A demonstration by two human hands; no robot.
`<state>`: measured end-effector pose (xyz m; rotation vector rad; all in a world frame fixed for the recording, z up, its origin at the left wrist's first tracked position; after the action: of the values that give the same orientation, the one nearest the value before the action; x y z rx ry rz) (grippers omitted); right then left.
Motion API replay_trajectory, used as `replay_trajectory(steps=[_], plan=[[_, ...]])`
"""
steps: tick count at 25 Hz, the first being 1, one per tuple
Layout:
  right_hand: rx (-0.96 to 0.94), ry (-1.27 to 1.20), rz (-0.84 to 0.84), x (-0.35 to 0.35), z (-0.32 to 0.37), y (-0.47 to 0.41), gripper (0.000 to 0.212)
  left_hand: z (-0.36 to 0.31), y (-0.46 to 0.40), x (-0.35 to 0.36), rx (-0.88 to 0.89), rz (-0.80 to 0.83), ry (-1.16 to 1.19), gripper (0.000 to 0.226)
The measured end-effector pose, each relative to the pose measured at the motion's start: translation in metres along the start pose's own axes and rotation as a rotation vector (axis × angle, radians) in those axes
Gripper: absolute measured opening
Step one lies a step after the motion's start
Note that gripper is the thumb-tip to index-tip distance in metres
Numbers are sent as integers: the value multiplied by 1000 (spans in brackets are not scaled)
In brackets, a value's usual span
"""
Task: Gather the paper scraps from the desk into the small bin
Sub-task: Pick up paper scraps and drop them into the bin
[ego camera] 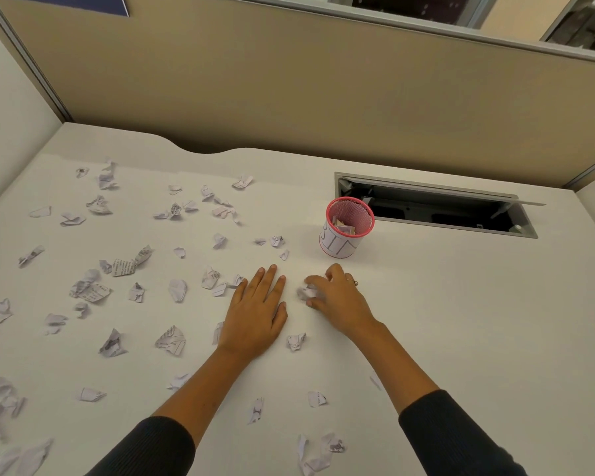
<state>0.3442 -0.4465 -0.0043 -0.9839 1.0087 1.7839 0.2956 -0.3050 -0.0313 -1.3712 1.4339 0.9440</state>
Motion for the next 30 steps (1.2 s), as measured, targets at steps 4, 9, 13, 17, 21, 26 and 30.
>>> replay_trajectory(steps=[4,9,13,17,21,26,30], plan=[[-30,-64,-114,-2,-7,5,22,0,0,1,2,1,-4,57],[124,-306,-220,-37,-25,4,12,0,0,0,0,-4,-6,56],[194,-713,-325,-110,-31,-11,15,2,1,4,-8,10,-5,56],[136,-602,-433,-173,-21,-37,17,3,1,4,-8,14,-13,56],[96,-6,-249,-171,-2,-69,21,1,1,2,-6,6,7,55],[100,118,-173,-159,4,-71,41,3,1,4,-8,10,-15,54],[115,-138,-487,-165,-4,-36,26,3,1,3,-5,-1,-15,56]])
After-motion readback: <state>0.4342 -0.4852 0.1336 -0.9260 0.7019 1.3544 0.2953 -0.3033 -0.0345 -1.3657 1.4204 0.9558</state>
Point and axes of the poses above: each hand's wrist, its own y-axis away from the middle knuckle, its own x-axis out of the palm, z = x × y, the point moved 8 cm from there along -y, towards the middle knuckle, and after that the axes turned 2 degrees about -z, right-handed, at the moved point
